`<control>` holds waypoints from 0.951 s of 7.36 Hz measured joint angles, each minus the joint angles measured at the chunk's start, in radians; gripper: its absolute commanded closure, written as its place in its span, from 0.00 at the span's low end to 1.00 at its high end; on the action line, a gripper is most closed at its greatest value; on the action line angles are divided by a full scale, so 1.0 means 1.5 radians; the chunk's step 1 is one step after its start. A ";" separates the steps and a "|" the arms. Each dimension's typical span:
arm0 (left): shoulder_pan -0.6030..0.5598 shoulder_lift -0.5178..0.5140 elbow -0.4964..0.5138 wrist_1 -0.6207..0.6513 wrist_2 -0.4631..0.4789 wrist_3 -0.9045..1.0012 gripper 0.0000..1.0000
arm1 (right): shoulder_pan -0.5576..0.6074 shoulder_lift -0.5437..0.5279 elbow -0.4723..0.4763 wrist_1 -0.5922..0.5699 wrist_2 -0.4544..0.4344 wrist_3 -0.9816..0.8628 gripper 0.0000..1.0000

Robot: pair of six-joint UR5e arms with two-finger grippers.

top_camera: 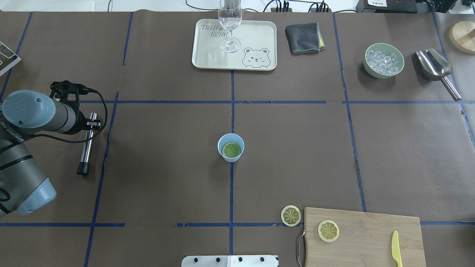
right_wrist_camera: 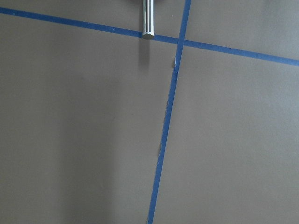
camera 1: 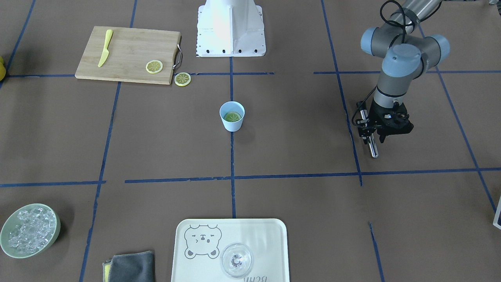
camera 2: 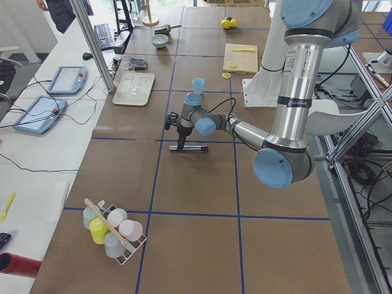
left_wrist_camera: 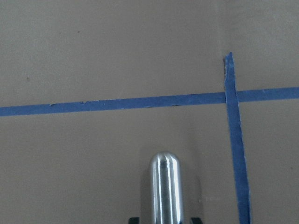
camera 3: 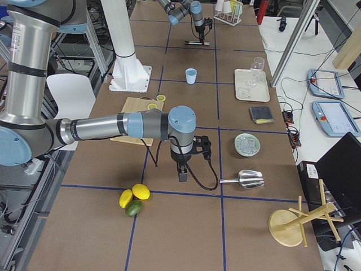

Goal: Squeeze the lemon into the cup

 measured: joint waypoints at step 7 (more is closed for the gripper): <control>-0.306 0.102 -0.088 0.011 -0.195 0.544 0.00 | 0.007 -0.006 0.001 -0.001 0.007 -0.001 0.00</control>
